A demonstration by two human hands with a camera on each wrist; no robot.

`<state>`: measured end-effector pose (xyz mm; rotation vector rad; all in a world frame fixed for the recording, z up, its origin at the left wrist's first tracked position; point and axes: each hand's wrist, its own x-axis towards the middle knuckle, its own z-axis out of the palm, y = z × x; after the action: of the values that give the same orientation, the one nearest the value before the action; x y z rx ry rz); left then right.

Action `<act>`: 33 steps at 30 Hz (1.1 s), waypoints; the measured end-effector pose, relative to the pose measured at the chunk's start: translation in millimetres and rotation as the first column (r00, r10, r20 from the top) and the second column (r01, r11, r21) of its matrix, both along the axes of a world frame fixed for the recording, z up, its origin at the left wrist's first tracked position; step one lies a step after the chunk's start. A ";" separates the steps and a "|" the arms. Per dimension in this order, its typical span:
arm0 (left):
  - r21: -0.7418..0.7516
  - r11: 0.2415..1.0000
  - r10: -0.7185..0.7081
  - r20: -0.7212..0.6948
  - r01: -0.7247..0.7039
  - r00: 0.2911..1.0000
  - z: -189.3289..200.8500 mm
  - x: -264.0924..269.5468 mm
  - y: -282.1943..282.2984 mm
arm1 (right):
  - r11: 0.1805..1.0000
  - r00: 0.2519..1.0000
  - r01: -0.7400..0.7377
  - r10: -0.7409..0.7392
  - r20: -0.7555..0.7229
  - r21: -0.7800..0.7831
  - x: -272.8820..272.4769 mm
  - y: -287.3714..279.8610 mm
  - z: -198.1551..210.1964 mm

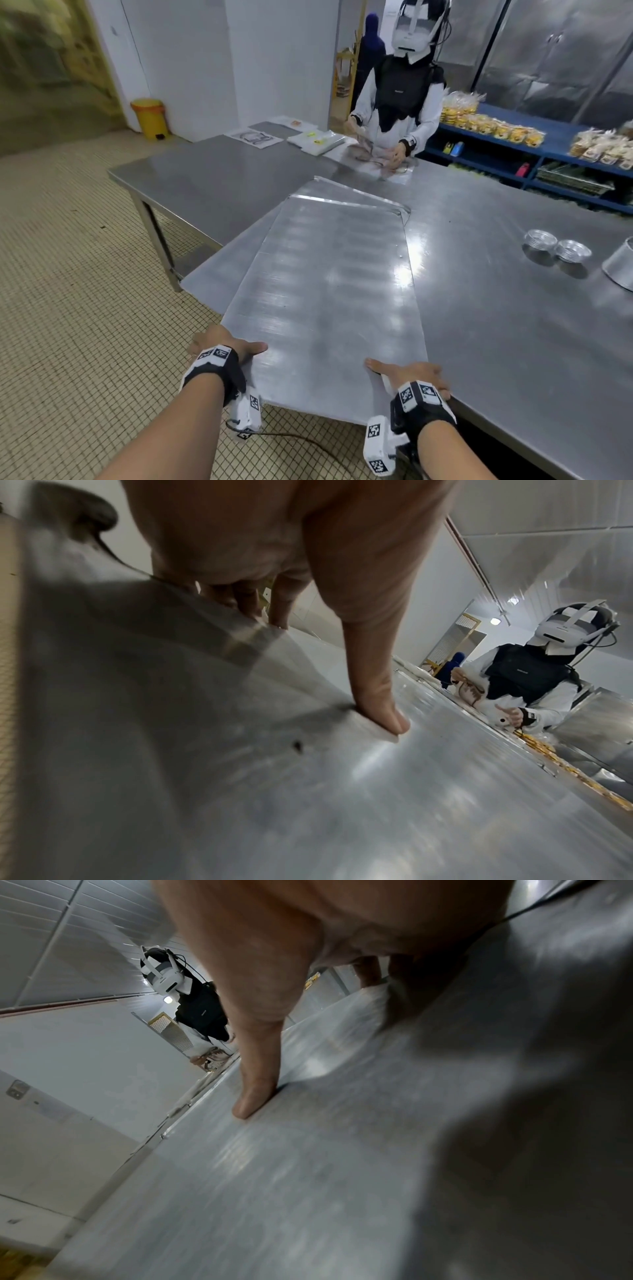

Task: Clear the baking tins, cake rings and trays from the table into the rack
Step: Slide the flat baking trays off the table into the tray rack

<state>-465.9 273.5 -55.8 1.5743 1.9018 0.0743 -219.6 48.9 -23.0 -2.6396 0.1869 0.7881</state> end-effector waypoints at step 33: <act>-0.053 0.942 -0.334 -0.076 0.331 0.939 14.9 16.3 250.5 | 0.939 0.939 0.343 -0.343 0.031 -0.006 -75.9 197.5 -7.9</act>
<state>-449.6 524.0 -40.9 1.8748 1.6595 -0.1776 -295.6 246.4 -30.9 -2.5242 0.6263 0.6298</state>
